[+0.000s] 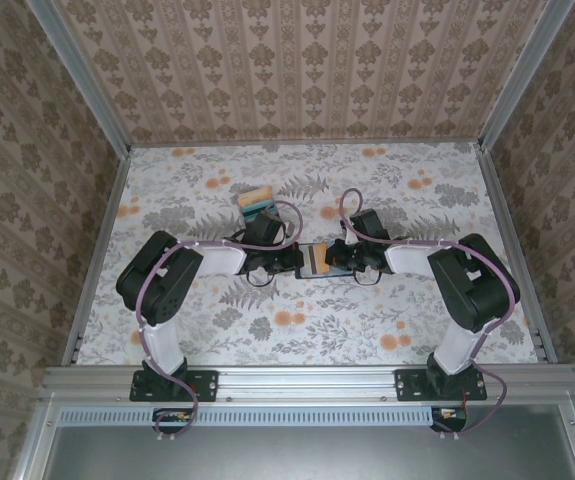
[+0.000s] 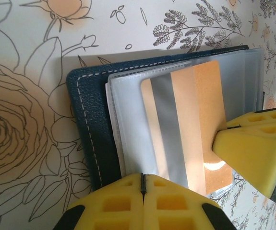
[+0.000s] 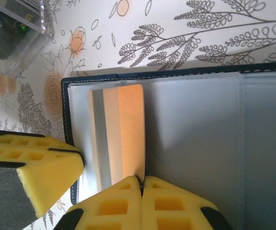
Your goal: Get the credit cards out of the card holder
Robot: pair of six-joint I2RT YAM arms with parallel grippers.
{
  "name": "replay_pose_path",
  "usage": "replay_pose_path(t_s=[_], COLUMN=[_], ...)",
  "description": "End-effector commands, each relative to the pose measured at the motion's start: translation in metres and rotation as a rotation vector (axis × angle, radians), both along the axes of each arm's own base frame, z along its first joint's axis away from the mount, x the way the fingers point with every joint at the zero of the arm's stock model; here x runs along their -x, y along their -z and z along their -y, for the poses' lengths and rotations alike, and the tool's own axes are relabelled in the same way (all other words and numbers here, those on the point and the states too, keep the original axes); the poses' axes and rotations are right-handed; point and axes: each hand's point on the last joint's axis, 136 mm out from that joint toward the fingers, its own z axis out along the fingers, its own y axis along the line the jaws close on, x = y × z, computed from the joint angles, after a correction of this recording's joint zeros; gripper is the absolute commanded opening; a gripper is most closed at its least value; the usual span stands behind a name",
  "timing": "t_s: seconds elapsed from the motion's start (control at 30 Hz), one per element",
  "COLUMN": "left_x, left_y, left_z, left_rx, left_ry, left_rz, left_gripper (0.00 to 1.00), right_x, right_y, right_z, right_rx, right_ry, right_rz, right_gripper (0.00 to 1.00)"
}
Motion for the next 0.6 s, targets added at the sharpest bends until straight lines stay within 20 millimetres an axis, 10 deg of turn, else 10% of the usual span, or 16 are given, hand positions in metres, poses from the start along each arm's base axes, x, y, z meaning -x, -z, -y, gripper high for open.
replay_pose_path(t_s=[0.0,0.57], left_x=[0.008,0.002], left_y=[0.013,-0.029], left_z=[-0.005,0.001], left_rx=[-0.035,0.031], left_ry=[0.004,0.009], left_rz=[-0.046,0.019], left_gripper=[0.0,0.07], right_x=[0.007,0.019], right_y=[0.006,-0.058], right_z=[0.018,0.05], right_rx=[0.039,-0.015], right_ry=[0.035,0.086], right_rz=[-0.026,0.118], right_gripper=[0.0,0.0])
